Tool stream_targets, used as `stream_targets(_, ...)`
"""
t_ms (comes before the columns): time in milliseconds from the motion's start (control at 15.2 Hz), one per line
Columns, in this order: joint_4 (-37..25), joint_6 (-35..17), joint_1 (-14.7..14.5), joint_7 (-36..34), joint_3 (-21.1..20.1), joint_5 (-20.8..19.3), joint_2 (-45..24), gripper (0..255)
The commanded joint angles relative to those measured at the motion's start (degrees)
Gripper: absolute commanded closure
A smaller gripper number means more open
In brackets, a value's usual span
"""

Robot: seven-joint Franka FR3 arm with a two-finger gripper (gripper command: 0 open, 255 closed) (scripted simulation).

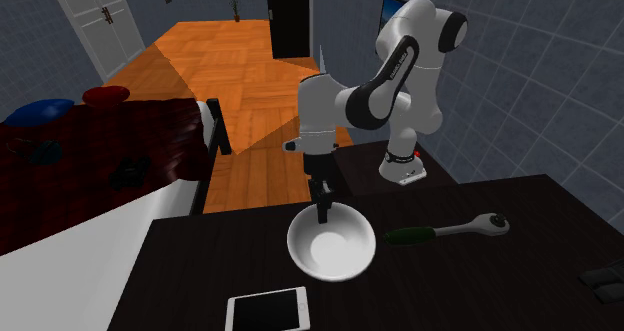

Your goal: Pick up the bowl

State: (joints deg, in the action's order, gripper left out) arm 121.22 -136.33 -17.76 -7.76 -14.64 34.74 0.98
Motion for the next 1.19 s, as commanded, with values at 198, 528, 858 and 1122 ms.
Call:
stream_targets(198,0.0,0.0,0.0,0.0,0.0,0.0,0.0,255)
stream_targets(528,-0.9,1.3,0.1,-0.9,0.1,-0.6,0.6,255)
stream_targets(858,-3.1,4.5,0.4,-2.9,0.3,-1.9,1.9,255)
stream_targets(1122,-5.2,7.2,0.6,-4.4,0.5,-2.9,2.7,255)
